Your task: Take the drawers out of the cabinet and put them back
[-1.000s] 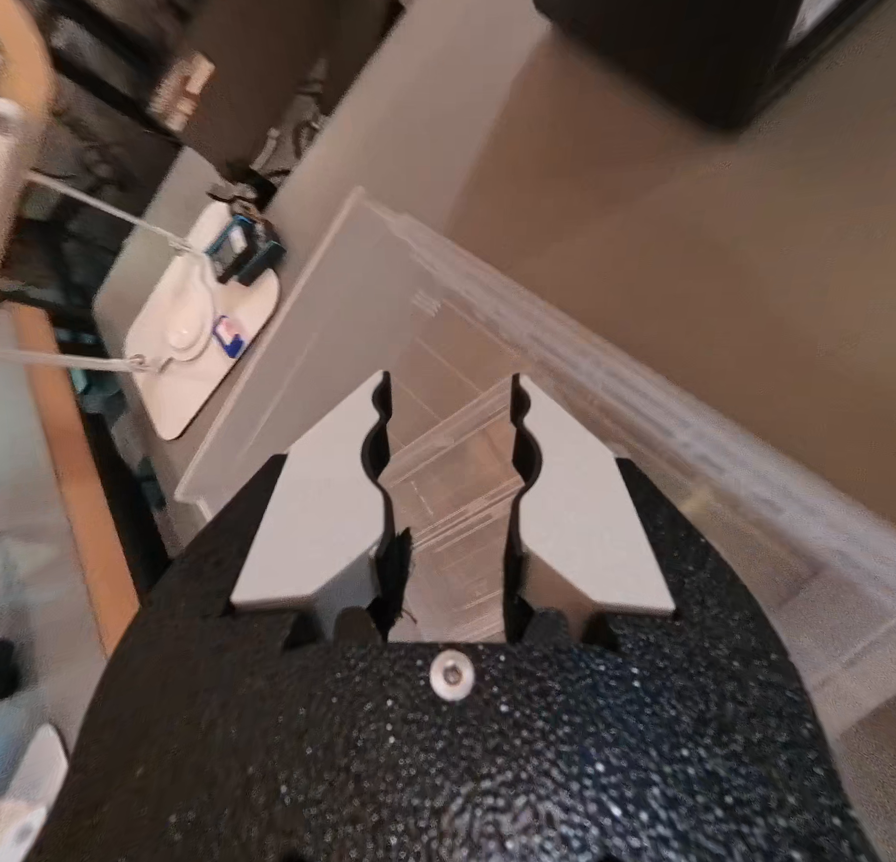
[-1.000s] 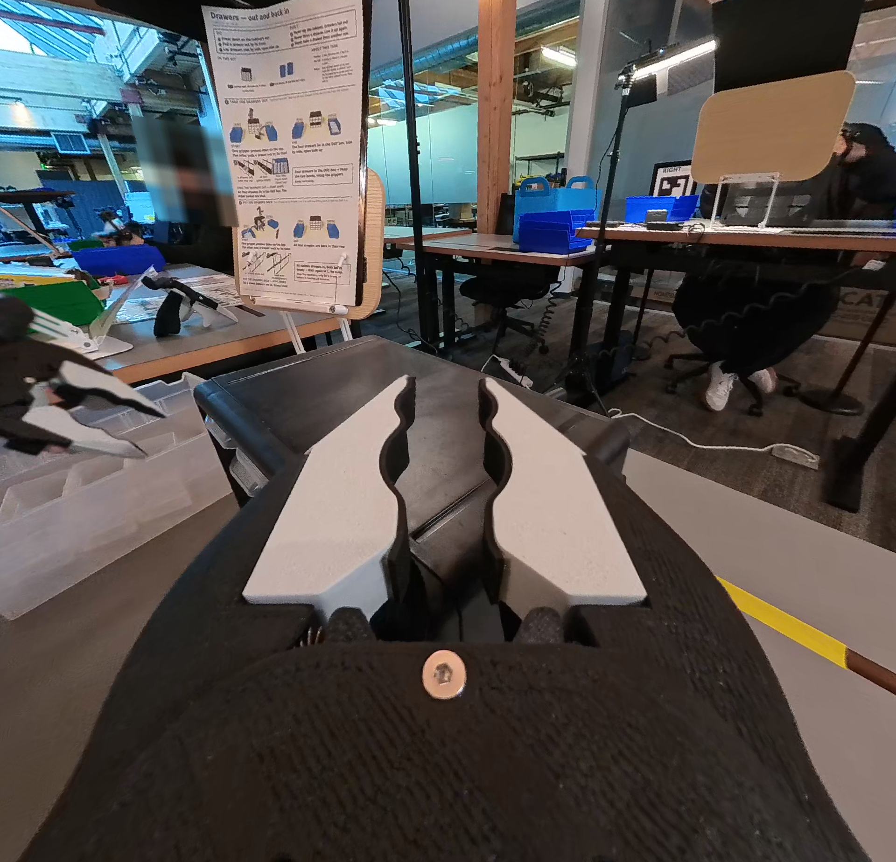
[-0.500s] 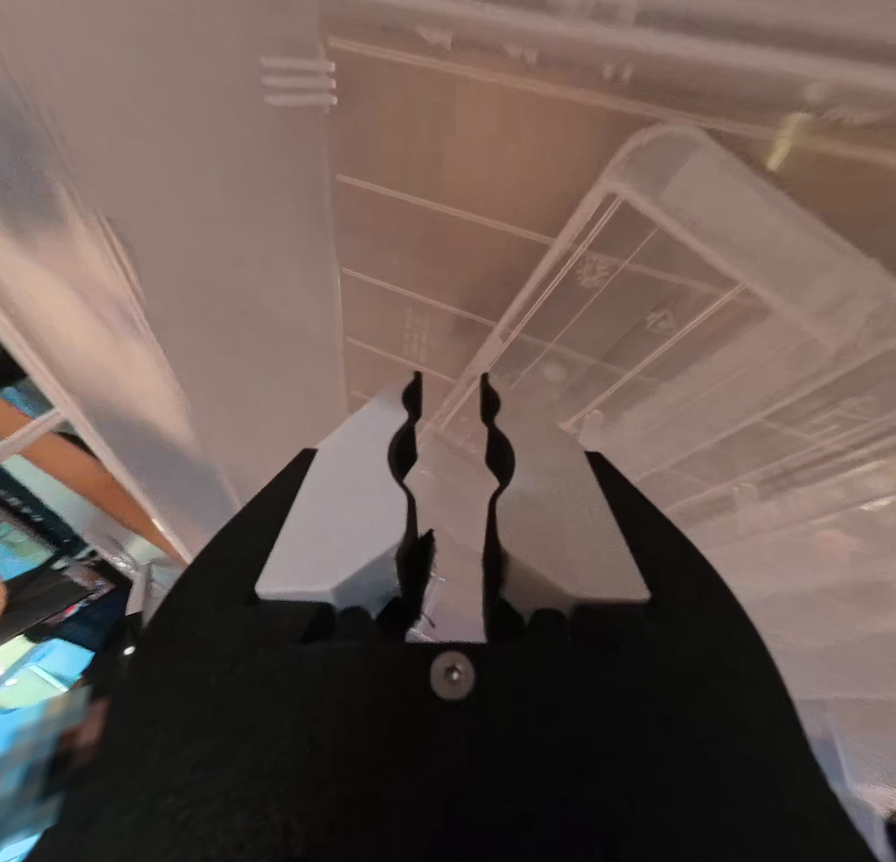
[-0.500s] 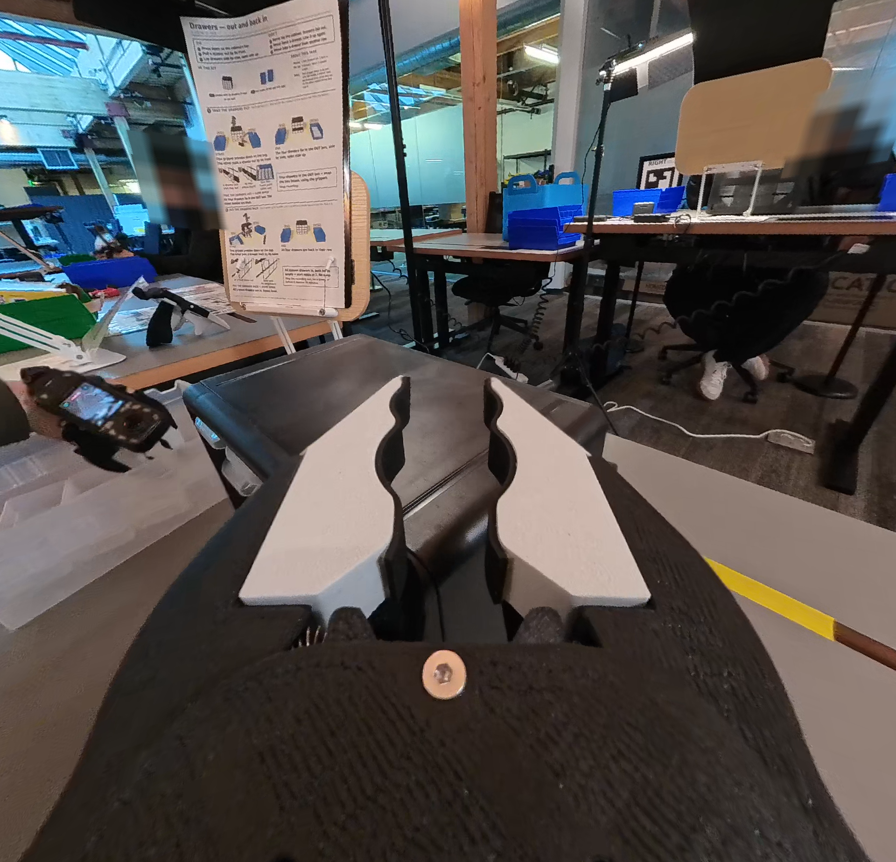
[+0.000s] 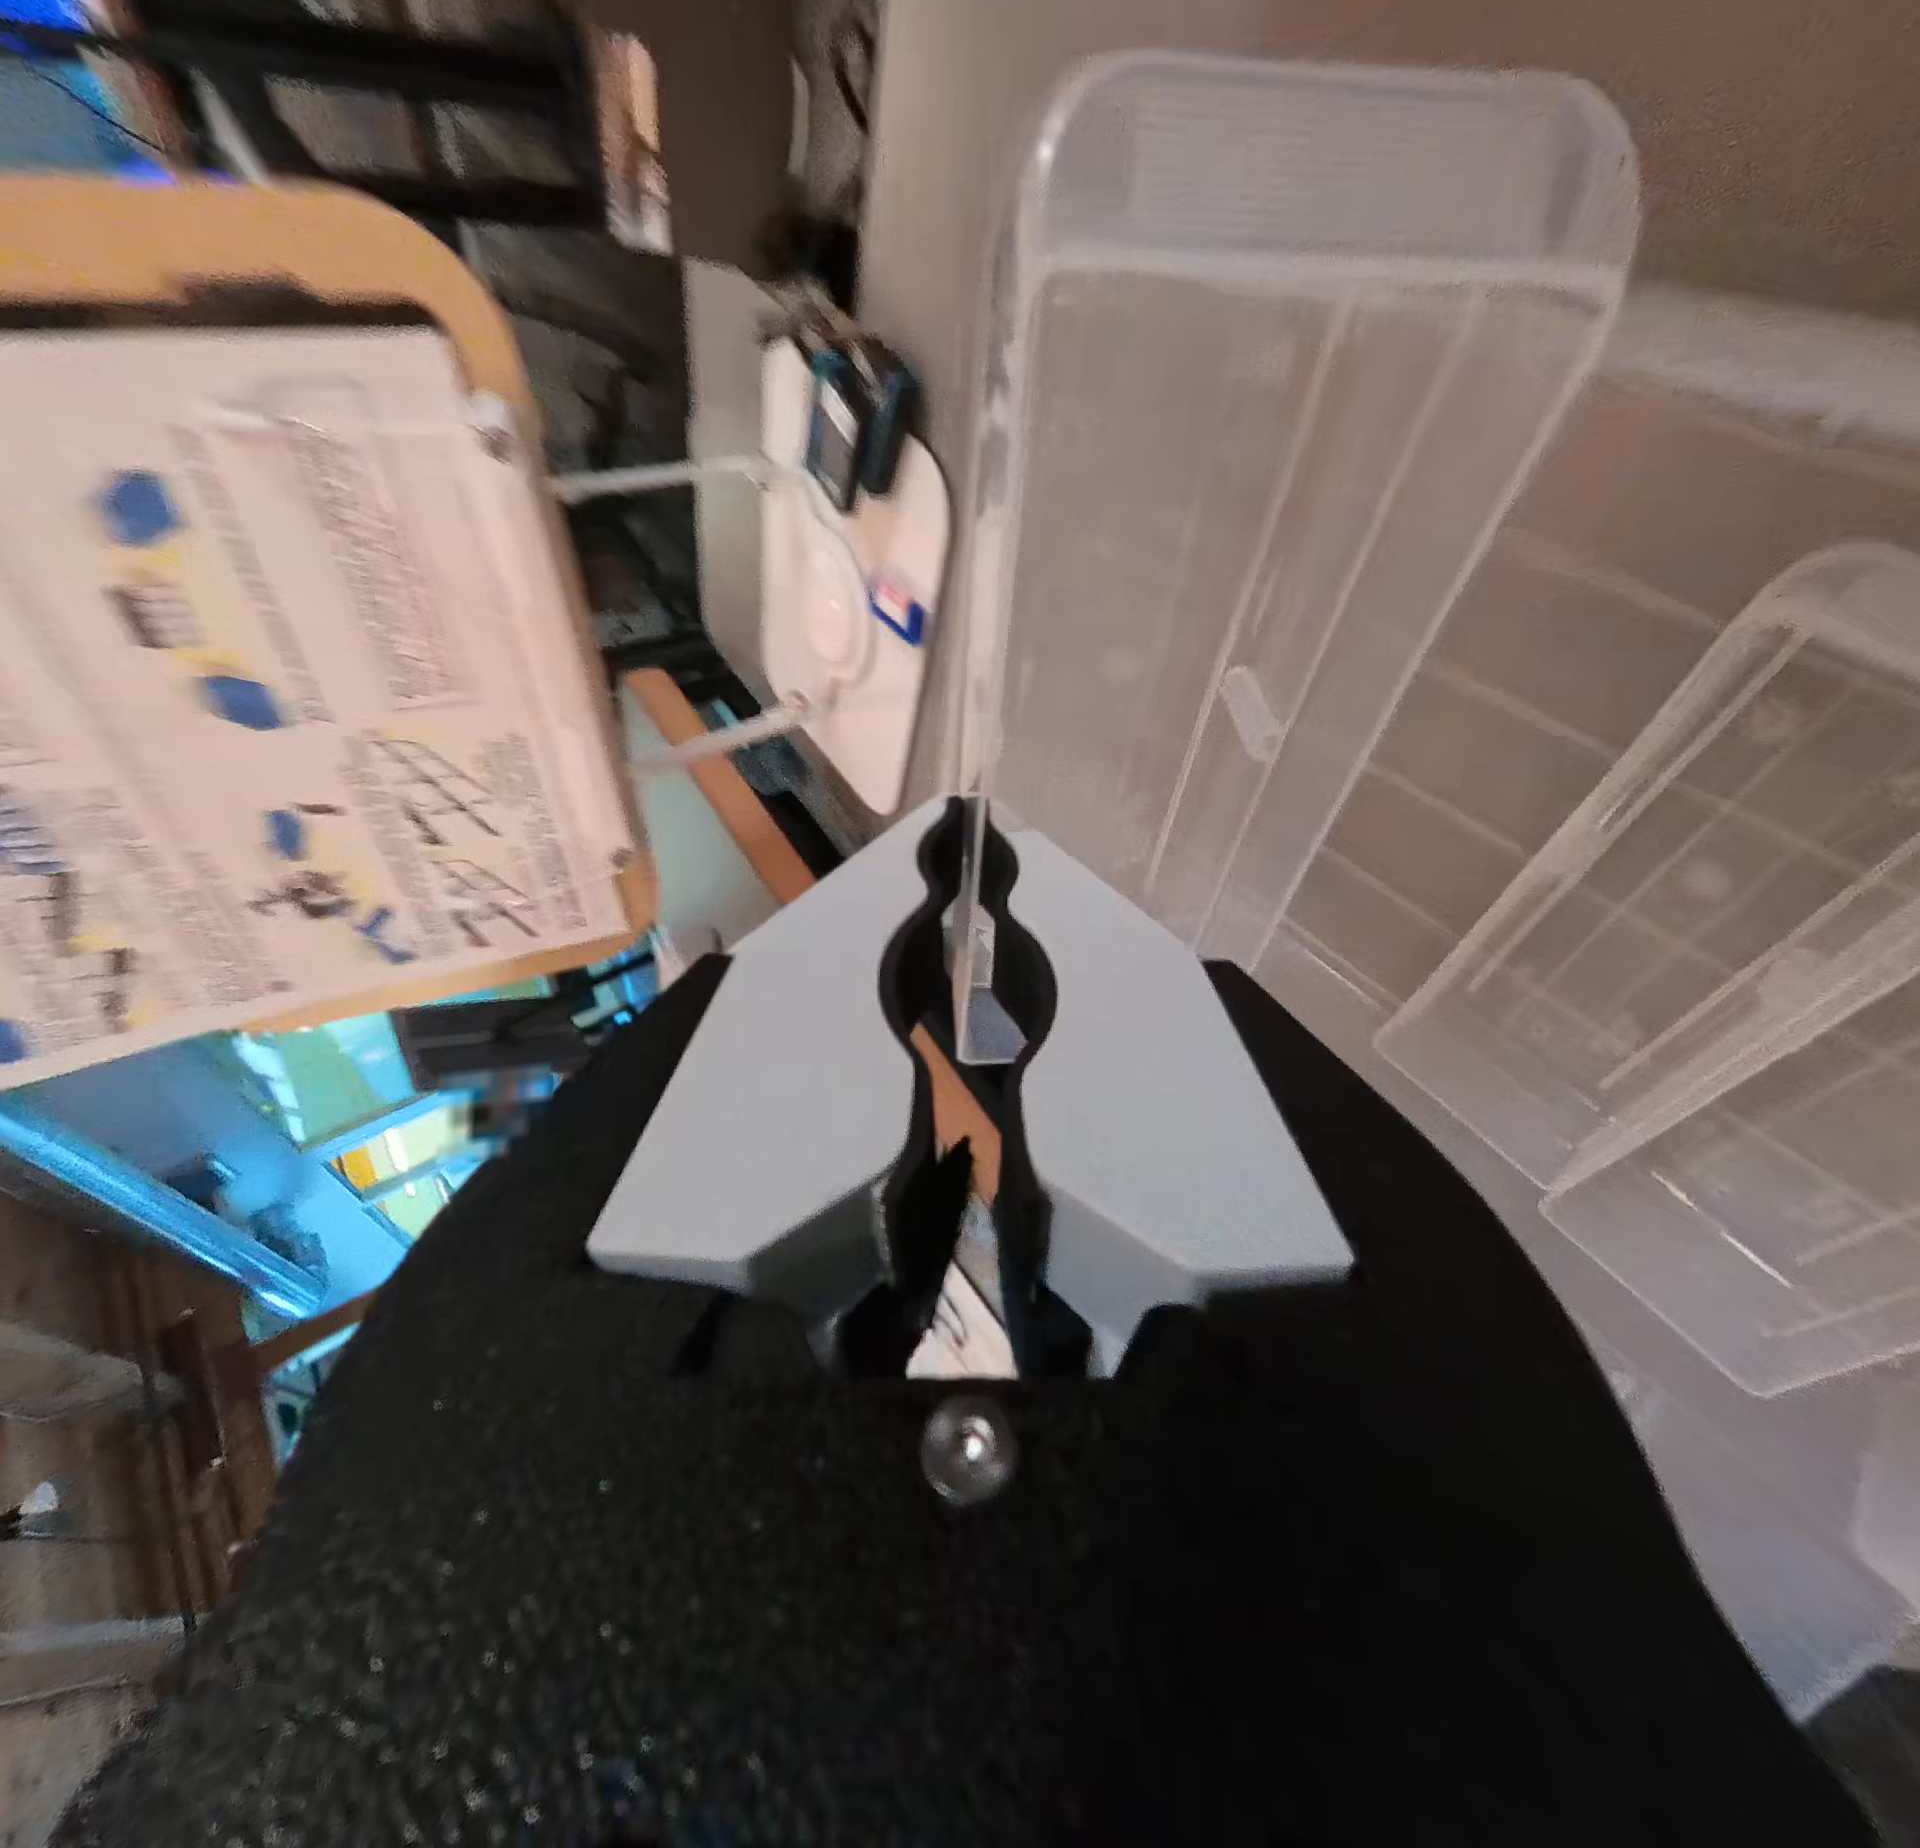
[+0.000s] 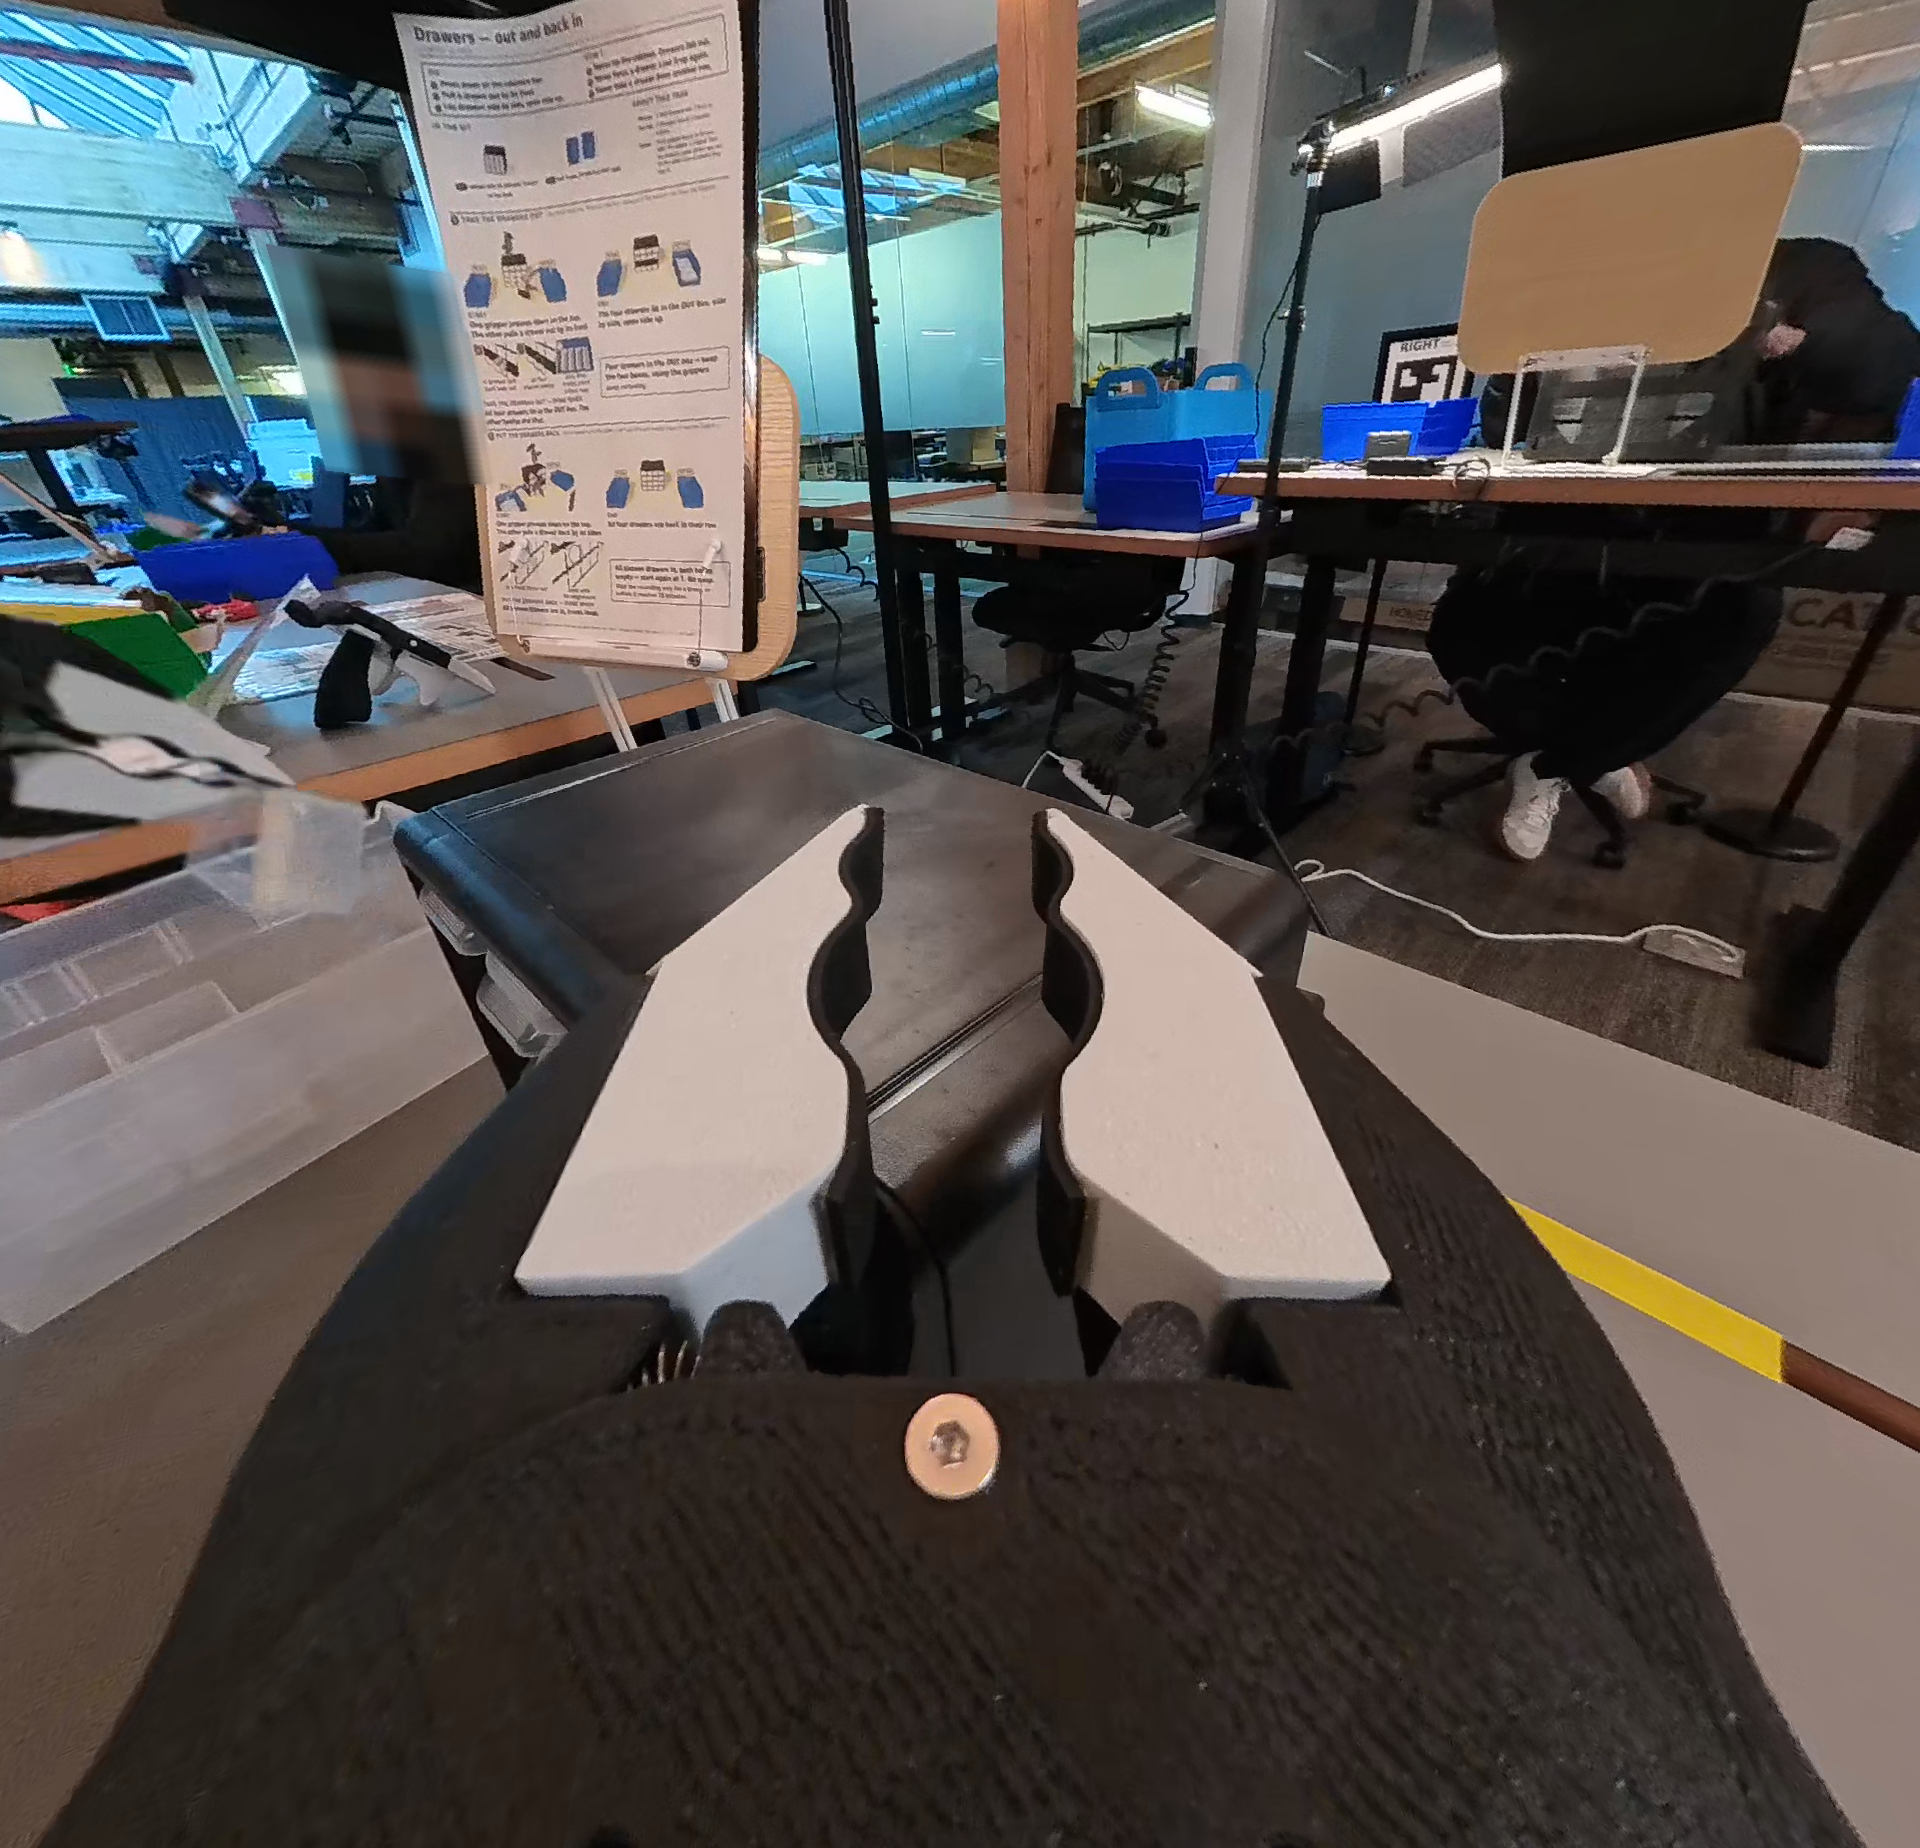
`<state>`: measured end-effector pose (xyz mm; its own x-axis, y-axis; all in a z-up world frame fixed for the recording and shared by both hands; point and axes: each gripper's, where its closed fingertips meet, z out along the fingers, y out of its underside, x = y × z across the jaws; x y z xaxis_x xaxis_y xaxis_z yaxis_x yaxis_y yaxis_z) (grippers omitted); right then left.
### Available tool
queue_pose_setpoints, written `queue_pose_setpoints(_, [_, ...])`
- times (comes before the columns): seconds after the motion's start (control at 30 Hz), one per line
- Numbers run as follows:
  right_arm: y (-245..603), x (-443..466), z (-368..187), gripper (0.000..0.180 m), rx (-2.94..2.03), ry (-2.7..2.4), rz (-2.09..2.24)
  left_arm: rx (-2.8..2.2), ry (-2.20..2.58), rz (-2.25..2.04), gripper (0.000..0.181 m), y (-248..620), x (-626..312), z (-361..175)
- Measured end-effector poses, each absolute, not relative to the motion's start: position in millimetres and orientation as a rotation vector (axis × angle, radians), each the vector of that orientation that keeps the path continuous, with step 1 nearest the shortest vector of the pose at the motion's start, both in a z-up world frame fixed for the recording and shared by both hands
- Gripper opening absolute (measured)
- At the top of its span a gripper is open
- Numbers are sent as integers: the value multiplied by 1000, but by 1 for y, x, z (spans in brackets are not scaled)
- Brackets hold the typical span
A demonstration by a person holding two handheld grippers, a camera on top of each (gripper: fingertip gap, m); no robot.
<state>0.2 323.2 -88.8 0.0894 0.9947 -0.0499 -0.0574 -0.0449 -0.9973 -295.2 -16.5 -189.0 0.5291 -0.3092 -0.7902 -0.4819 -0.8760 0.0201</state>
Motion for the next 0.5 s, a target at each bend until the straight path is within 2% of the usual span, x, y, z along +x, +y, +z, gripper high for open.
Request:
queue_pose_setpoints(0.1, [323, 0, -89, 27, -1245, -1080, 1202, -2431, 750, 1178, 0, 15, -245, -157])
queue_pose_setpoints(0.17, [323, 0, -89, 28, -1248, -1084, 1202, -2369, 905, 978, 0, 39, -193, -157])
queue_pose_setpoints(0.3, [323, 1, -90, 28, -1252, -1092, 1194, -2279, 1347, 529, 0, 67, -84, -195])
queue_pose_setpoints(0.5, [322, 1, -90, 28, -1250, -1099, 1187, -2123, 1765, 265, 0, 91, -2, -264])
